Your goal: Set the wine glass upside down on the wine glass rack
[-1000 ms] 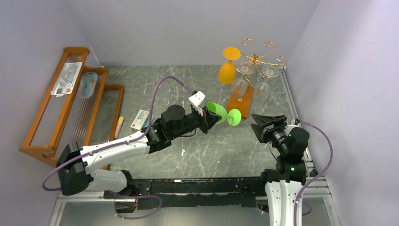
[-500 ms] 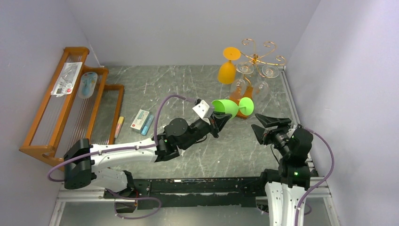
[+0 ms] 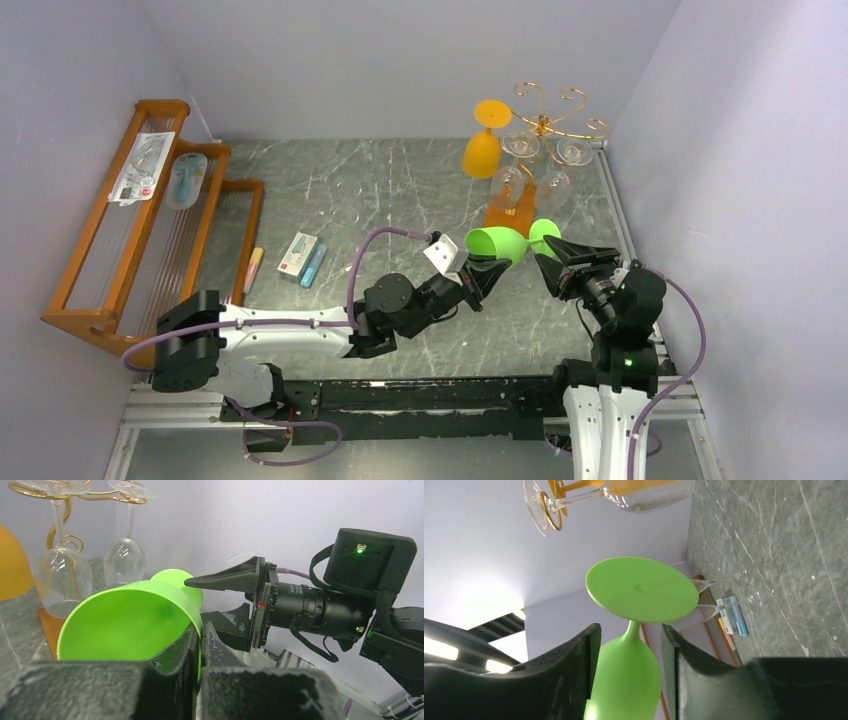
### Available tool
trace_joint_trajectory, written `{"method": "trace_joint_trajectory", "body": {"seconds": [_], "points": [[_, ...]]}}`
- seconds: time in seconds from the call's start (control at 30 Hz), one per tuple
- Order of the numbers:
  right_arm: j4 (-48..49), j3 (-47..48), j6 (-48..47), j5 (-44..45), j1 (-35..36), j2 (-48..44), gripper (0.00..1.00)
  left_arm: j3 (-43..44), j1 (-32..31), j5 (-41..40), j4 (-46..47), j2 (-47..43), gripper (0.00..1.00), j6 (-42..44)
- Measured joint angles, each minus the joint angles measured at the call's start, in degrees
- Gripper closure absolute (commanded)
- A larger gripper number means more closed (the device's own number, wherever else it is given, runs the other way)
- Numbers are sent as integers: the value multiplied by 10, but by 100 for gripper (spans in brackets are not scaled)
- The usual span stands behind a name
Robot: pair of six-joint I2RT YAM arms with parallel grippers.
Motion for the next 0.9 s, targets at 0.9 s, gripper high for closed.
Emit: {"method": "trace_joint_trajectory", "body": {"seconds": [0.9], "points": [[70,-42,5,-24,0,56,82,10,-21,-12,52,56,95,44]]}}
